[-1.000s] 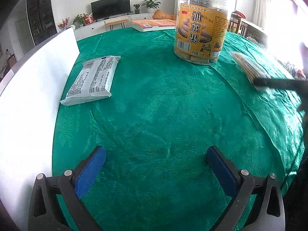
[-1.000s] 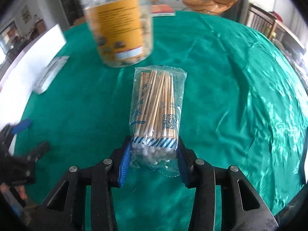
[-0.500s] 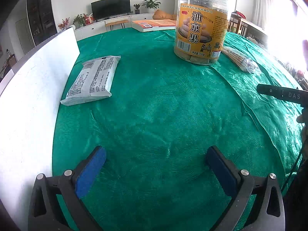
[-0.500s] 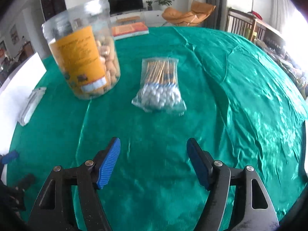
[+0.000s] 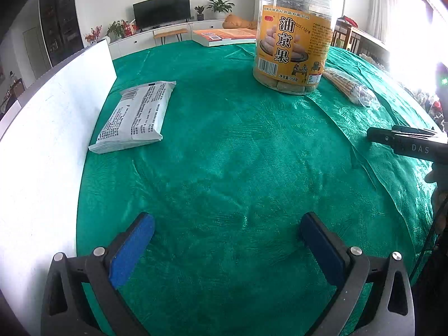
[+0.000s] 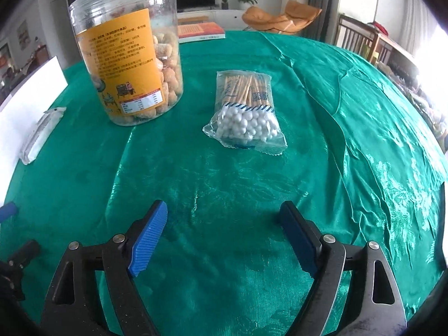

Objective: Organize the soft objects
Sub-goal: 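Move the left tool toward the white snack packet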

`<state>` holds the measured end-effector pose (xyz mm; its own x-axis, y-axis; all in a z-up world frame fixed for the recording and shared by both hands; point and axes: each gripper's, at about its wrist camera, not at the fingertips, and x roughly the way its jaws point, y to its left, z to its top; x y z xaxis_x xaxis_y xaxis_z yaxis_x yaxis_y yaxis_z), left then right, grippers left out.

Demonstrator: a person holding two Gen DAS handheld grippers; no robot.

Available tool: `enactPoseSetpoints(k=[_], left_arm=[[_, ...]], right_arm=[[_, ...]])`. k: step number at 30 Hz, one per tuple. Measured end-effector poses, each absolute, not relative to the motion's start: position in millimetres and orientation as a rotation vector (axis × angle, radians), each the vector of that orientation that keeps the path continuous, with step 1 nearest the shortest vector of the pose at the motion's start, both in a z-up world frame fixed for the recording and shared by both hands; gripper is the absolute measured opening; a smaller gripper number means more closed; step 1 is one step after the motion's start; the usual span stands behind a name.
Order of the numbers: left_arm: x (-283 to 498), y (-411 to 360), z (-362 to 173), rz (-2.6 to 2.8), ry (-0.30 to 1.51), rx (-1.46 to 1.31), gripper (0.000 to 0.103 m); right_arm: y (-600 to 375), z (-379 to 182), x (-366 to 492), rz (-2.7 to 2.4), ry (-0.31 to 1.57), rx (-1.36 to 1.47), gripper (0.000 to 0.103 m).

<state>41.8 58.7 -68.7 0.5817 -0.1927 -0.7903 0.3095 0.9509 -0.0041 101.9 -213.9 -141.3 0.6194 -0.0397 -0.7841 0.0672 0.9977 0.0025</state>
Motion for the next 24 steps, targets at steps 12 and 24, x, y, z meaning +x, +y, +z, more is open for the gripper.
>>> enactPoseSetpoints(k=[12,24], left_arm=[[42,59,-69,-0.294,0.904,0.14,0.103],[79,42,-34,-0.276,0.947,0.225,0.103]], right_arm=[[-215,-141,103,-0.06,0.9,0.033,0.087],[-215,-141,103,-0.06,0.899,0.033,0.087]])
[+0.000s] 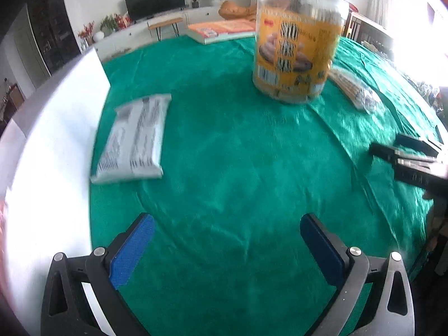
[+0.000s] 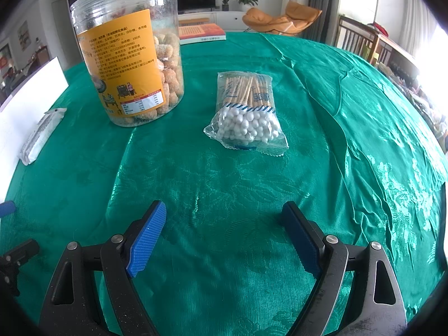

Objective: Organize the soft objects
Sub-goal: 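Move the left tool toward the white snack packet, then position the open left tool fingers around the white snack packet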

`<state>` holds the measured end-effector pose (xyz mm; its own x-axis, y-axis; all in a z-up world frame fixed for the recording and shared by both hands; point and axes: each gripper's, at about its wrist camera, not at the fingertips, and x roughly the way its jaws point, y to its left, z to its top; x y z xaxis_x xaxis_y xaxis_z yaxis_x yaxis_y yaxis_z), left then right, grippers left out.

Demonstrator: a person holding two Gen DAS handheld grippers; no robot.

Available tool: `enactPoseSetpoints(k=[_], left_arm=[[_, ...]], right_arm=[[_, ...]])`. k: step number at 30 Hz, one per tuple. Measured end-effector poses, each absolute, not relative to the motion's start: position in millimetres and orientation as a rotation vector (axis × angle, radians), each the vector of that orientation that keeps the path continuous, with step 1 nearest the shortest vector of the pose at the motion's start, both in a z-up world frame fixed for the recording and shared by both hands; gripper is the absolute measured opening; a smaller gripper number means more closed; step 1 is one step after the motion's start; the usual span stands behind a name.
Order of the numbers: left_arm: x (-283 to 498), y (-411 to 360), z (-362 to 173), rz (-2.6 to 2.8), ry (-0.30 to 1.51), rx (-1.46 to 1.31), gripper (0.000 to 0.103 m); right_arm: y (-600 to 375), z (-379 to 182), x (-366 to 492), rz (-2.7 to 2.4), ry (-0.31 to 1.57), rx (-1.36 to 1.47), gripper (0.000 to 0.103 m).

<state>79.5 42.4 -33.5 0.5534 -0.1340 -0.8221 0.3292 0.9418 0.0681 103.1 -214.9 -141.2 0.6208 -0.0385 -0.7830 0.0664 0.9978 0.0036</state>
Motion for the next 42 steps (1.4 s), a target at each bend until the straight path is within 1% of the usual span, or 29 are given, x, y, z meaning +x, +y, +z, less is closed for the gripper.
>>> enactPoseSetpoints(k=[3,5,9,14,17,19,22,24,27,29,35,42], left_arm=[[118,38,-10,-0.207,0.903,0.276,0.103],[147,43,-6,-0.168,0.897,0.274,0.103],[197,55,-31,-0.073,0.98,0.284,0.103],[224,68,-56,-0.002,1.054,0.233,0.103],[229,89,-61,0.013,1.106,0.057,0.103],[230,85,-60,-0.002,1.134,0.031,0.103],[213,68,-52,-0.243,1.125,-0.047,0.103],[205,57,-50,-0.296,1.126,-0.034,0.103],[199,49,-58,-0.237,1.106,0.04,0.103],[192,42,-61,-0.211,1.065,0.126,0.103],[168,51,-65,-0.226,0.947,0.106,0.103],[161,55,-65,-0.216,0.937,0.098,0.103]], right_arm=[[-215,-141,103,-0.06,0.899,0.033,0.087],[-215,-141,103,-0.06,0.899,0.033,0.087],[-215,-141,103,-0.06,0.899,0.033,0.087],[-215,-142,103,-0.06,0.899,0.033,0.087],[-215,-142,104,-0.06,0.899,0.033,0.087],[-215,-141,103,-0.06,0.898,0.033,0.087],[-215,-142,104,-0.06,0.898,0.033,0.087],[-215,-142,103,-0.06,0.898,0.034,0.088],[-215,-142,103,-0.06,0.898,0.034,0.088],[-215,-142,104,-0.06,0.898,0.034,0.088],[-215,-142,104,-0.06,0.898,0.033,0.088],[-215,-142,104,-0.06,0.898,0.033,0.088]])
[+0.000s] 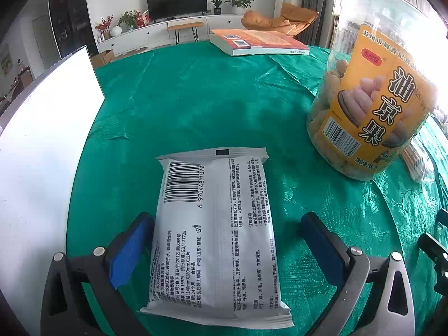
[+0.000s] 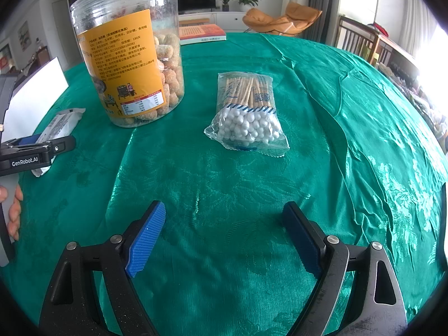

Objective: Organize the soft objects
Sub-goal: 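Position the open left tool fingers around the white snack packet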

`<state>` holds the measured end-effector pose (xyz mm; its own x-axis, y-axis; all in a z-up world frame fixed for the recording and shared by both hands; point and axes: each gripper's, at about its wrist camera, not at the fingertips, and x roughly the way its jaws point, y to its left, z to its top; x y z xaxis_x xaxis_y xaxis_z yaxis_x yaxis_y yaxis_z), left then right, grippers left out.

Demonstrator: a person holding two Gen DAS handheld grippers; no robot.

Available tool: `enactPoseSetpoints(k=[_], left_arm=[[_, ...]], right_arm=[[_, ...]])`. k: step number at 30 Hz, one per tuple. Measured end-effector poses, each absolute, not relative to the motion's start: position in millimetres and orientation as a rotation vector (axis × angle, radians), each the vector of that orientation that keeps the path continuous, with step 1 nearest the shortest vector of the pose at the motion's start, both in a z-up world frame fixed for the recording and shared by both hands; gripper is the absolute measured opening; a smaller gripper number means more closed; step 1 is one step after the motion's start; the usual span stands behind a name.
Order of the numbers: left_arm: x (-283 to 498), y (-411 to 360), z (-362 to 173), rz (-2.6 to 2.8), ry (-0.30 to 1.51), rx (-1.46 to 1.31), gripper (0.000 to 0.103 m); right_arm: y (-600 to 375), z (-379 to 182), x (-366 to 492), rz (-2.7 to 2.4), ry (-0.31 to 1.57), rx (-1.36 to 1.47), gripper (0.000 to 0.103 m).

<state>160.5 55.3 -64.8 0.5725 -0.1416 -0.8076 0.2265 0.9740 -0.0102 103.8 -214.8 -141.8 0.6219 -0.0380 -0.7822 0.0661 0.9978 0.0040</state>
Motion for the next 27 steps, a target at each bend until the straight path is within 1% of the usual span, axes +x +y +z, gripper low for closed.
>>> enactPoseSetpoints(k=[27], left_arm=[[165.1,53.5,-66.1,-0.217,0.937,0.098,0.103]], right_arm=[[-214.7,-141.9,104.1,-0.06,0.898,0.033,0.089]])
